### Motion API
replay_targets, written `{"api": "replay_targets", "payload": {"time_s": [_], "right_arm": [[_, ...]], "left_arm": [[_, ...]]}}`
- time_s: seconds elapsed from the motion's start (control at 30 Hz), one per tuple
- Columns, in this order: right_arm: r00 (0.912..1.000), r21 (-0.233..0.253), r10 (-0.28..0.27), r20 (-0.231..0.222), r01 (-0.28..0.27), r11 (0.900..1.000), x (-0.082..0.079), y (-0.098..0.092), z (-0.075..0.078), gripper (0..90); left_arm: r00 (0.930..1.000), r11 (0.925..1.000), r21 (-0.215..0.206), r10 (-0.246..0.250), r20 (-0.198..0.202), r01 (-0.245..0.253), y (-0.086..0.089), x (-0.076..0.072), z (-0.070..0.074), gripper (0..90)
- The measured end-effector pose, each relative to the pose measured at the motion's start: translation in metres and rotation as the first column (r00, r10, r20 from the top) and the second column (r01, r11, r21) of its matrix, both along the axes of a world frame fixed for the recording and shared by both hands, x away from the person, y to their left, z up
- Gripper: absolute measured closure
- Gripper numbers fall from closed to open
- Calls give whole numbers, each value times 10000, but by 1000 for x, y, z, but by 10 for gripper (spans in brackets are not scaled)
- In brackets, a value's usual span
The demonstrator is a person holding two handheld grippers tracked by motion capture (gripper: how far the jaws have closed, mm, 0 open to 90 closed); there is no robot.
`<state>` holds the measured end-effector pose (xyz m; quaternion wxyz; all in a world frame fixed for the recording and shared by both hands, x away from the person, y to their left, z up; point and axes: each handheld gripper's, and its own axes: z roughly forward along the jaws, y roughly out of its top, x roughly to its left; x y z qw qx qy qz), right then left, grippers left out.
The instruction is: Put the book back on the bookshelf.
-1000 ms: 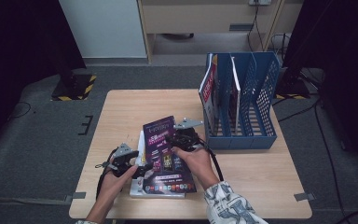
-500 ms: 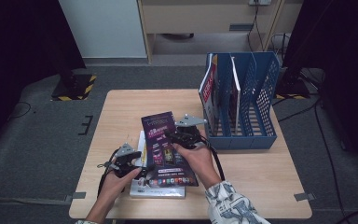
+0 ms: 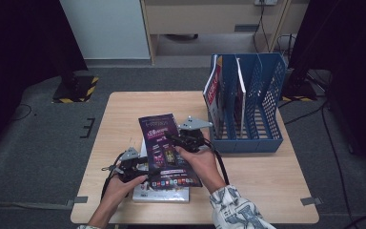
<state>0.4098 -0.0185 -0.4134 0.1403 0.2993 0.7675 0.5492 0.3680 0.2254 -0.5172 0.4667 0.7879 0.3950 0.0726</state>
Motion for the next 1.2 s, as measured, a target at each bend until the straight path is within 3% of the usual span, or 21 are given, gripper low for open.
{"api": "replay_targets", "payload": {"time_s": [0.2,0.3,0.37,0.43,0.63,0.87,1.2], "right_arm": [[9999,196,100,129,-102,9998,-2,0,3,830],[9997,309,141,189,-147,9994,-3,-1,4,831],[9997,411,160,177,-168,9990,-3,-1,4,831],[9996,651,288,36,-289,9975,-3,-1,3,830],[9991,543,379,206,-389,9978,-4,-2,3,832],[9991,206,355,243,-360,9991,-3,-6,5,830],[9969,-468,595,524,-571,9973,-4,-7,15,815]], "left_arm": [[9997,9992,-302,-252,25,253,2,-1,3,273],[10000,9994,-351,-77,50,79,6,0,4,348],[9998,9996,-241,172,46,-171,9,0,7,461],[9997,9996,-115,253,48,-253,11,-1,11,504],[9992,9988,-282,393,34,-392,17,-2,19,674],[9976,9979,-147,627,283,-623,20,-3,25,740],[9871,9938,59,1093,1166,-1108,25,-7,35,771]]}}
